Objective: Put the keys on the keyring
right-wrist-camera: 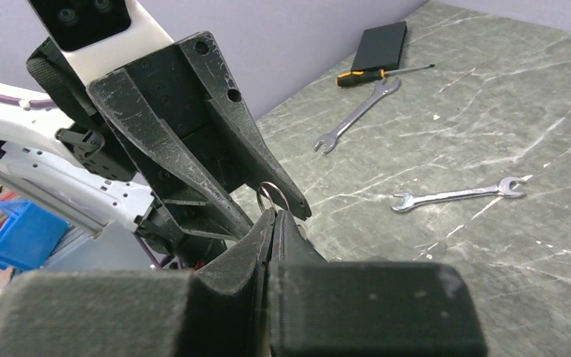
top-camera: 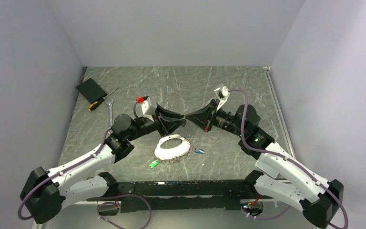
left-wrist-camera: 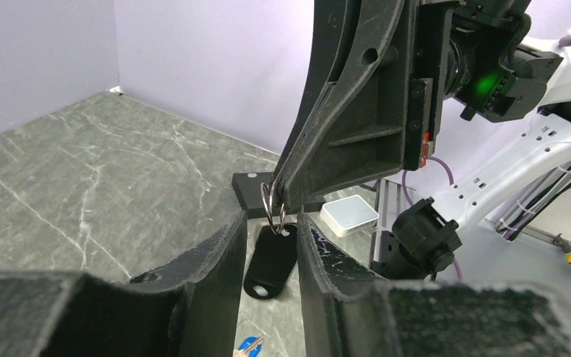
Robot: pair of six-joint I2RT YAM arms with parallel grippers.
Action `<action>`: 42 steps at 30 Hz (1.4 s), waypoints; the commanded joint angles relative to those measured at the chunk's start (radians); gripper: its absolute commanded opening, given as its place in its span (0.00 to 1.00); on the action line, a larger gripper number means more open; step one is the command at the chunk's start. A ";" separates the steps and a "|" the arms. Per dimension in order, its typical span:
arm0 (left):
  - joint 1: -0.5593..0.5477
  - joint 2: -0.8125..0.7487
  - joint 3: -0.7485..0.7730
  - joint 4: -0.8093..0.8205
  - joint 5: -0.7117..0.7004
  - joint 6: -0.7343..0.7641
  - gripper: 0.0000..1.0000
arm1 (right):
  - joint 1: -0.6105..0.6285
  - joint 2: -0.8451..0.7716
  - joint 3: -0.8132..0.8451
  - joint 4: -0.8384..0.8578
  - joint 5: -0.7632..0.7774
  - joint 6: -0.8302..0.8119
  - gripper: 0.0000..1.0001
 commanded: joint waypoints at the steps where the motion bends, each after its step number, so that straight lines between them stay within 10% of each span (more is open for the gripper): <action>1: 0.003 -0.009 0.008 0.081 0.019 -0.027 0.35 | 0.006 -0.022 -0.002 0.068 -0.035 0.018 0.00; 13: 0.003 -0.016 -0.014 0.127 0.050 -0.057 0.34 | 0.006 -0.025 -0.011 0.107 -0.058 0.050 0.00; 20: 0.003 -0.017 -0.032 0.186 0.035 -0.101 0.02 | 0.008 -0.013 -0.029 0.159 -0.093 0.100 0.00; 27: 0.004 -0.051 -0.076 0.235 -0.015 -0.121 0.00 | 0.008 -0.017 -0.028 0.149 -0.080 0.092 0.00; 33: 0.004 -0.062 -0.089 0.250 -0.024 -0.131 0.00 | 0.007 -0.016 -0.018 0.130 -0.074 0.076 0.55; 42: 0.003 -0.106 -0.097 0.177 -0.056 -0.099 0.00 | 0.007 -0.045 0.018 0.013 0.033 -0.001 0.63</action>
